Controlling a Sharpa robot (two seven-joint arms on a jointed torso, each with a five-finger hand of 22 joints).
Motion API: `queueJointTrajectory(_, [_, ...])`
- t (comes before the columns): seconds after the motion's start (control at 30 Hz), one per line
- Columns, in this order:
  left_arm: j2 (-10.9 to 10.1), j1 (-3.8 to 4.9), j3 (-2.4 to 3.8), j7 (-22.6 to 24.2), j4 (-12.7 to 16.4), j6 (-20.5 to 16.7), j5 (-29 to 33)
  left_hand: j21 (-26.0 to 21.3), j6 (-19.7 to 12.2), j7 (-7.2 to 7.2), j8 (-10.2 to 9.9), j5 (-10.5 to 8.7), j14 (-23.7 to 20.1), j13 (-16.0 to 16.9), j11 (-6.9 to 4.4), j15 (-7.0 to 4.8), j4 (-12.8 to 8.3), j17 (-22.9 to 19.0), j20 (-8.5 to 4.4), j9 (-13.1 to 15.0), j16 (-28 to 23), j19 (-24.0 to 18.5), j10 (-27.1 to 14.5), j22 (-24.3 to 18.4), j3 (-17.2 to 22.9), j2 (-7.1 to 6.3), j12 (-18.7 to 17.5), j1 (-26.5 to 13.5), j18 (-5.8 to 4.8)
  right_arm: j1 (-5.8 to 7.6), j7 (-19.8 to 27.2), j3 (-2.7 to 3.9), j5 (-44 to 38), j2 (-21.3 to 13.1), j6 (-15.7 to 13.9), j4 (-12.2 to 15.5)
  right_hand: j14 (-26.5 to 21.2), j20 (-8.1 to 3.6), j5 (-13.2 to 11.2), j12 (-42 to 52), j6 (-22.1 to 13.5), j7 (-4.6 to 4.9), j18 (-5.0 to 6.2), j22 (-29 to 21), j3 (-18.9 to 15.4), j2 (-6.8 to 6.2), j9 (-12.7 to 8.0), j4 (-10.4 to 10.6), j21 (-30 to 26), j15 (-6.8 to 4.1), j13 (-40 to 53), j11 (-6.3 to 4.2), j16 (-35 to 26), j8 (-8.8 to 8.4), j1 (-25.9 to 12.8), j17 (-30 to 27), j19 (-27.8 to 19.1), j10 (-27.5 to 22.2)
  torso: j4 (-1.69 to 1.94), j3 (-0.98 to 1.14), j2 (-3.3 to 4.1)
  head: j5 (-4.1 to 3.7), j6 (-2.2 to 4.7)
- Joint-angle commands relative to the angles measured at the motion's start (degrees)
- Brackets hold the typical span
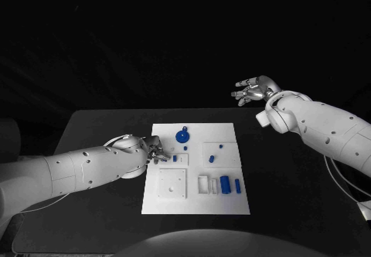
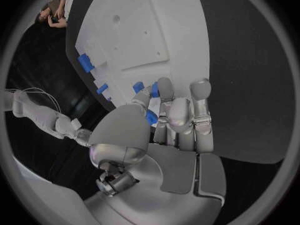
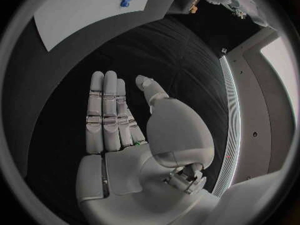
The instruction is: Assemble the parts on the task board
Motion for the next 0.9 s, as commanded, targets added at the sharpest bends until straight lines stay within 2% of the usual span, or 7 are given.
queueJointTrajectory(0.03, [0.1,-0.37,-0.27,-0.7,-0.2,1.7,0.2,-0.3,-0.3,-0.06,0.2,-0.22,0.3,0.1,-0.35,-0.10,0.3,0.0,0.13,-1.3,0.1,0.3,0.0,2.2,-0.1,-0.63,0.1,0.0,-0.54,-0.02,0.0,0.03,0.1,0.0,0.4,0.0,-0.2,0.04,0.3,0.2,-0.1,0.12,-0.30,-0.1,0.0,0.02,0.0,0.0,0.2,-0.10,0.0,-0.09,0.1,0.18,-0.5,0.0,-0.4,-0.3,0.02,0.01,-0.01,-0.03,0.02])
queueJointTrajectory(0.33, [0.1,-0.37,-0.27,-0.8,-0.2,2.4,0.2,-0.3,0.0,-0.19,0.6,-0.27,0.3,0.1,-0.40,-0.10,0.7,0.1,0.14,-1.0,0.1,0.4,0.1,2.2,-0.4,-0.83,0.1,-0.1,-0.59,-0.05,0.0,0.03,0.1,0.0,0.4,0.0,-0.2,0.04,0.3,0.2,-0.1,0.12,-0.30,-0.1,0.0,0.02,0.0,0.0,0.2,-0.10,0.0,-0.09,0.1,0.18,-0.5,0.0,-0.4,-0.3,0.03,0.00,-0.01,-0.03,0.10])
queueJointTrajectory(0.6, [0.0,-0.37,-0.26,-0.9,-0.3,2.8,0.2,-0.4,-0.5,-0.41,2.1,1.20,0.3,0.0,-0.47,-0.16,0.7,0.1,0.06,0.9,0.2,0.3,0.1,2.2,0.5,-0.86,0.0,0.0,-0.66,-0.09,-0.1,0.03,0.1,-0.1,0.5,-0.1,-0.2,0.03,0.3,0.2,-0.1,0.13,-0.30,-0.3,0.0,-0.02,0.0,0.0,0.3,-0.10,0.0,-0.09,0.1,0.19,-0.3,0.0,-0.4,-0.3,0.03,0.00,0.00,0.04,0.19])
queueJointTrajectory(0.9, [0.1,-0.37,-0.26,-1.0,-0.3,2.8,0.2,-0.3,-0.7,-0.51,3.0,1.29,0.3,0.1,-0.54,-0.19,0.4,0.2,0.04,2.5,0.2,0.3,0.1,2.2,1.4,-0.75,0.0,-0.2,-0.70,-0.09,-0.1,0.03,0.1,-0.2,0.6,-0.1,-0.2,0.02,0.3,0.2,-0.1,0.13,-0.30,-0.4,0.0,-0.03,0.0,0.1,0.3,-0.10,0.0,-0.09,0.1,0.19,-0.3,0.0,-0.4,-0.3,-0.01,0.01,-0.01,-0.05,0.25])
